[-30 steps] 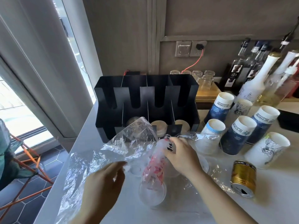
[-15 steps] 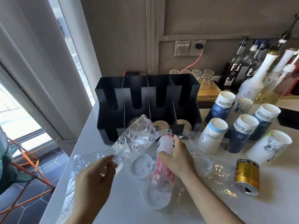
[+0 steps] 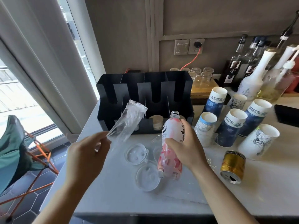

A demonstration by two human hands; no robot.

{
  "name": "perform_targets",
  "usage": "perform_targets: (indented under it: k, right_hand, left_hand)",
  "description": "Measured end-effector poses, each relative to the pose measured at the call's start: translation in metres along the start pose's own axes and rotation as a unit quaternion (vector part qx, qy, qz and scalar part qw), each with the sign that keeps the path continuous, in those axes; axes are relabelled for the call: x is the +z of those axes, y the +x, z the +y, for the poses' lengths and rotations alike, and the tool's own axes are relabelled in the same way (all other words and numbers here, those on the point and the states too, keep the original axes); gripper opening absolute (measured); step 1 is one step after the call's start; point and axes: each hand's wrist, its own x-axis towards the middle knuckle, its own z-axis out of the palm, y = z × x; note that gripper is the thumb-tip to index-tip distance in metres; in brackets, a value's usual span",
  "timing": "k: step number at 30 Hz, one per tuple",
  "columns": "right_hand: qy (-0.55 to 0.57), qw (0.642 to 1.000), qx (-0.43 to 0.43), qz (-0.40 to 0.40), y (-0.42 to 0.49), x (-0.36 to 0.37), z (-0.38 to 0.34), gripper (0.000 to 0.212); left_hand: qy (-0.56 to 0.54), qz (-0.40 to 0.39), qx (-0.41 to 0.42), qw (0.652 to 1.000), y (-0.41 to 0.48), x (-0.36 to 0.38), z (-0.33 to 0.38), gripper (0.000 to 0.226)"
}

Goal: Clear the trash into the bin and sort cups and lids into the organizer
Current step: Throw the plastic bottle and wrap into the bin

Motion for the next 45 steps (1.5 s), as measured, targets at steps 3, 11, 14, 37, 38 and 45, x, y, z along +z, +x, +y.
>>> perform_targets:
  k: [3, 11, 14, 37, 38, 45]
  right_hand:
    - [0.009, 1.0, -0.005, -0.015, -0.015, -0.009, -0.001, 0.094]
    - [-0.02, 0.999, -0.038, 0.026, -0.066, -0.018, -0.013, 0.093]
    - [-0.032, 0.997, -0.027, 0.062, -0.093, -0.021, -0.021, 0.094]
    - [-0.045, 0.908, 0.133, 0.396, -0.331, -0.136, 0.07, 0.089]
    - [-0.05, 0.906, 0.143, 0.396, -0.338, -0.145, 0.079, 0.09]
    - [-0.085, 0.903, 0.19, 0.376, -0.367, -0.201, 0.146, 0.09]
  left_hand:
    - [0.012, 0.034, 0.015, 0.999, 0.001, -0.015, 0.022, 0.028]
    - [-0.13, 0.045, -0.019, 0.99, 0.004, -0.062, 0.036, 0.02]
    - [-0.228, -0.013, -0.056, 0.972, 0.008, -0.071, 0.033, 0.026]
    - [-0.441, -0.375, 0.041, 0.814, -0.149, 0.012, 0.206, 0.028]
    - [-0.436, -0.383, 0.039, 0.813, -0.159, 0.023, 0.214, 0.03]
    - [-0.395, -0.395, 0.04, 0.828, -0.223, 0.096, 0.26, 0.02]
